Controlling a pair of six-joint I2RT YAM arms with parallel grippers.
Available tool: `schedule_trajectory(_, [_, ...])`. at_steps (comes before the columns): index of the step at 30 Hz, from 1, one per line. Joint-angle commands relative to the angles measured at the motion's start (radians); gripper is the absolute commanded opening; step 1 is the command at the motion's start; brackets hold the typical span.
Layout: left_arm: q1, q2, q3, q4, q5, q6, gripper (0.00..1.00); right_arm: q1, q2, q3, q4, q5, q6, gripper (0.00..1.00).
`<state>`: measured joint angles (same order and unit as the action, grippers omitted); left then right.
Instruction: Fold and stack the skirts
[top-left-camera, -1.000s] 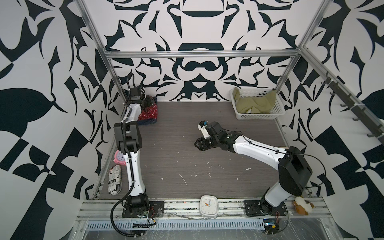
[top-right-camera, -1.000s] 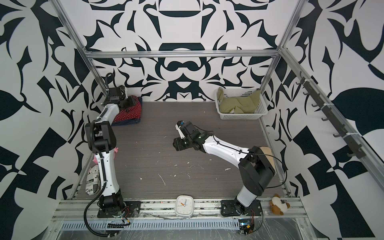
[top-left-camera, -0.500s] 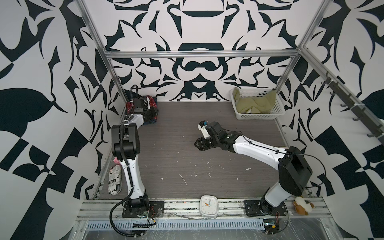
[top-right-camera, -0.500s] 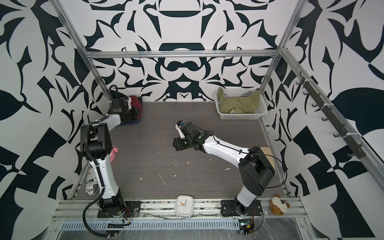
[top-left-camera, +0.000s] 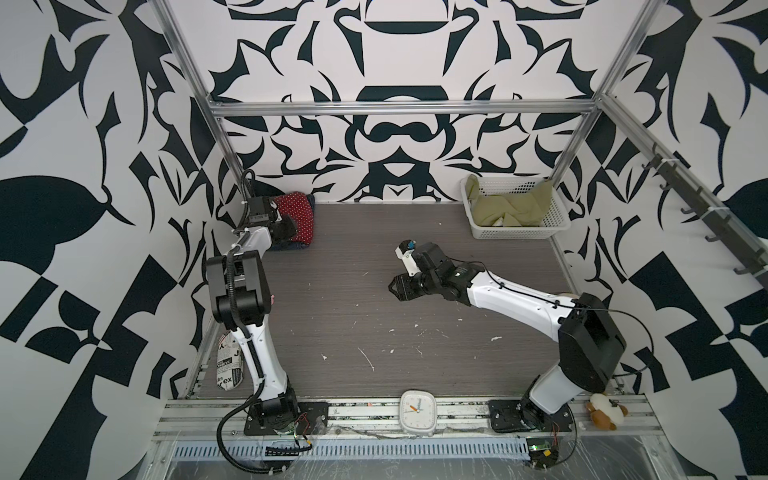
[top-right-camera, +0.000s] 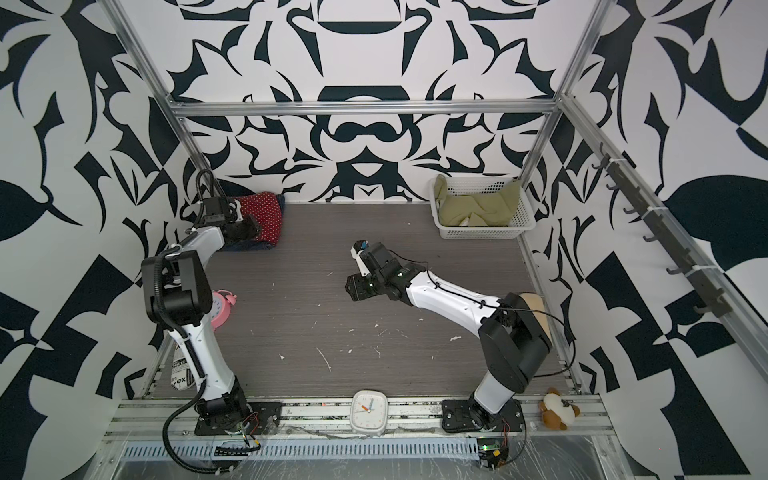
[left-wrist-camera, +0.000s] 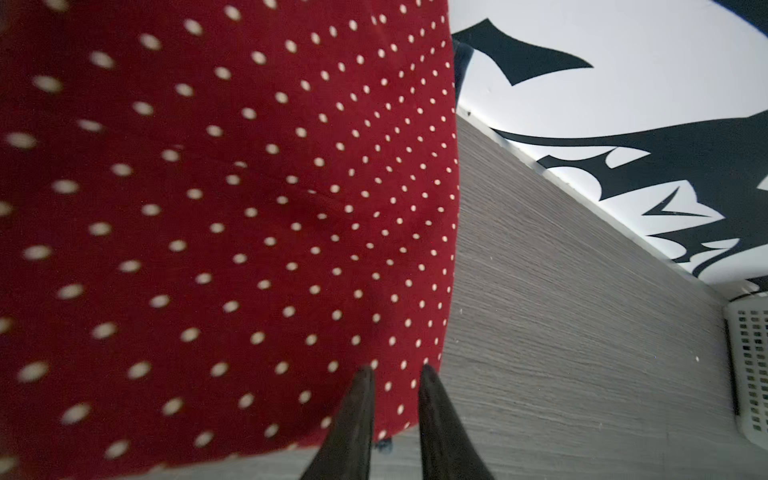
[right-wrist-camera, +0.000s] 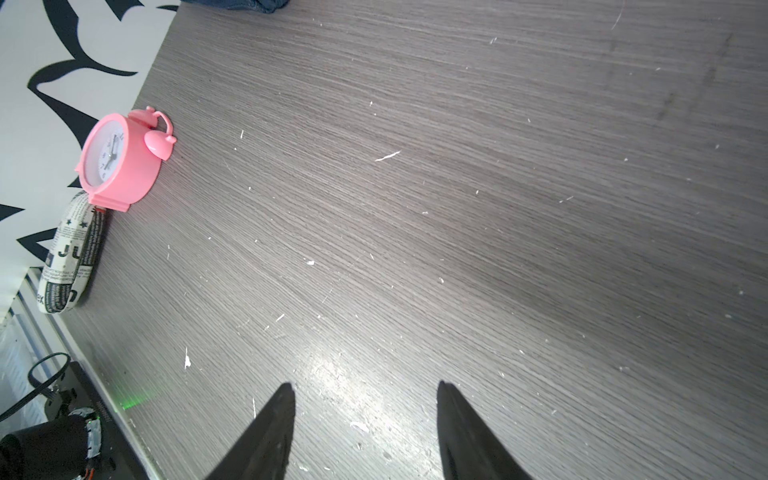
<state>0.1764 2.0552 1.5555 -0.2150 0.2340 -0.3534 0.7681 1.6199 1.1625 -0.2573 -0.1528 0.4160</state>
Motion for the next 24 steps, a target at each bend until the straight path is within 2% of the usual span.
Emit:
schedule_trajectory(1, [0.000, -0.054, 0.022, -0.071, -0.052, 0.046, 0.24, -0.001, -0.053, 0.006, 0.020, 0.001, -0.004, 0.59])
schedule_trajectory(4, [0.016, -0.061, 0.082, -0.154, -0.111, 0.074, 0.24, 0.000, -0.065, 0.005, 0.016, 0.008, -0.006, 0.59])
schedule_trajectory(6, [0.020, -0.075, 0.103, -0.179, -0.112, 0.070, 0.34, -0.001, -0.068, 0.001, 0.024, 0.005, -0.007, 0.59])
schedule_trajectory(11, [-0.002, -0.130, 0.072, -0.120, -0.099, 0.087, 0.60, -0.010, -0.015, 0.024, 0.064, -0.048, 0.012, 0.60])
schedule_trajectory(12, [-0.015, -0.122, 0.088, -0.134, -0.130, 0.108, 0.69, -0.010, -0.007, 0.027, 0.076, -0.058, 0.016, 0.60])
schedule_trajectory(13, [-0.048, -0.102, 0.139, -0.187, -0.205, 0.165, 0.82, -0.010, 0.003, 0.030, 0.086, -0.071, 0.021, 0.60])
schedule_trajectory(14, [-0.101, -0.070, 0.206, -0.250, -0.318, 0.250, 0.94, -0.010, 0.012, 0.037, 0.090, -0.081, 0.024, 0.60])
schedule_trajectory(15, [-0.150, -0.037, 0.260, -0.296, -0.423, 0.322, 1.00, -0.010, 0.019, 0.040, 0.091, -0.086, 0.026, 0.59])
schedule_trajectory(17, [-0.232, 0.043, 0.352, -0.311, -0.574, 0.418, 0.99, -0.010, 0.029, 0.041, 0.094, -0.093, 0.026, 0.59])
schedule_trajectory(18, [-0.246, 0.078, 0.388, -0.315, -0.586, 0.429, 0.99, -0.012, 0.029, 0.038, 0.096, -0.093, 0.031, 0.59])
schedule_trajectory(21, [-0.260, 0.196, 0.558, -0.413, -0.578, 0.375, 0.99, -0.013, 0.010, 0.013, 0.104, -0.084, 0.032, 0.59])
schedule_trajectory(24, [-0.285, 0.205, 0.561, -0.391, -0.515, 0.325, 0.99, -0.034, -0.035, -0.032, 0.115, -0.064, 0.038, 0.59])
